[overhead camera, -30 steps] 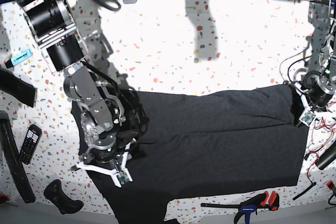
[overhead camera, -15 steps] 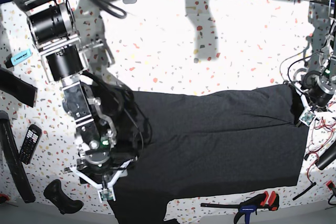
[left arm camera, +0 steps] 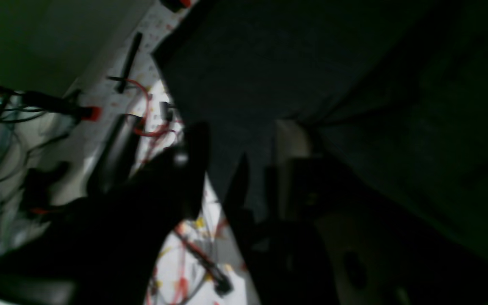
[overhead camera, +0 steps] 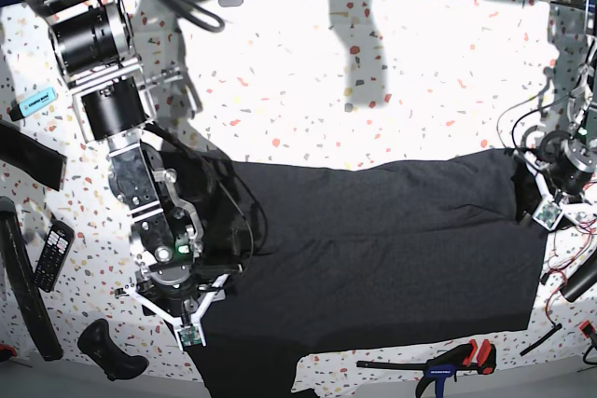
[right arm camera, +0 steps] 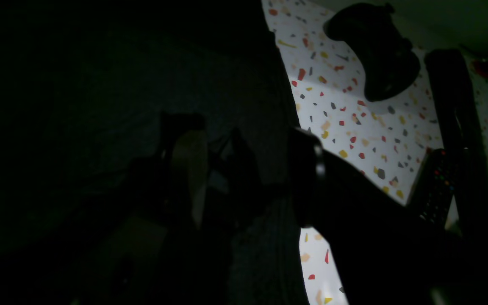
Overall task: Fold the T-shirt properly
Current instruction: 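Lower the folded edge onto the shirt and release both grippers, then regrasp the folded edge with both grippers and pull it back toward the arms, then hold the shirt edge with both grippers and smooth it flat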
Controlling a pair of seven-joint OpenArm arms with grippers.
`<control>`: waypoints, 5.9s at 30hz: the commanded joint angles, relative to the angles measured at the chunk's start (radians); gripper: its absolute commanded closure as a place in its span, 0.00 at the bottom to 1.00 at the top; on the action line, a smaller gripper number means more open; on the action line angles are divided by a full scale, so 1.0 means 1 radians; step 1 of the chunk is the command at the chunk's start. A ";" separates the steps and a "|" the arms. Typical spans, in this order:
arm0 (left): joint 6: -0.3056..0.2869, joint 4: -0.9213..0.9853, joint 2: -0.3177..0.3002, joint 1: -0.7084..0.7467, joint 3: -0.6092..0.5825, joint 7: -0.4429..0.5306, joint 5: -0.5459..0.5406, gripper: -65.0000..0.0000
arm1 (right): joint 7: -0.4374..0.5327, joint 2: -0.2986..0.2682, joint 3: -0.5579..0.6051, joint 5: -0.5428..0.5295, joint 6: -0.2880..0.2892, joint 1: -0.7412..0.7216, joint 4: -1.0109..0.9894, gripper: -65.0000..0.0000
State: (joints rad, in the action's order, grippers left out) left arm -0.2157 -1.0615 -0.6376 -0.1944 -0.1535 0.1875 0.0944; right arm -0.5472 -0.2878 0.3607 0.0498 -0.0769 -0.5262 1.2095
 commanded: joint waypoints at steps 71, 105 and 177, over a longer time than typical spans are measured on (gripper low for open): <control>0.028 -0.042 0.193 0.163 0.011 -0.340 -0.525 0.60 | 0.069 -0.009 -0.354 -0.296 0.472 0.463 0.008 0.54; -0.088 -0.536 0.142 0.700 0.377 -0.454 -0.601 0.60 | -0.027 -0.111 -0.463 -0.289 0.511 1.062 0.481 0.54; -0.069 -0.640 0.255 0.945 0.404 -0.459 -0.398 0.60 | -0.115 -0.206 -0.747 -0.291 0.511 1.358 0.678 0.54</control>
State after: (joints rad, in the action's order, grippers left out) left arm -0.2916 -1.6917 -0.3744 0.7368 0.2436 -0.2523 -0.3096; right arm -0.6559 -0.4824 -0.3794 -0.2489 0.4343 0.8204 1.8717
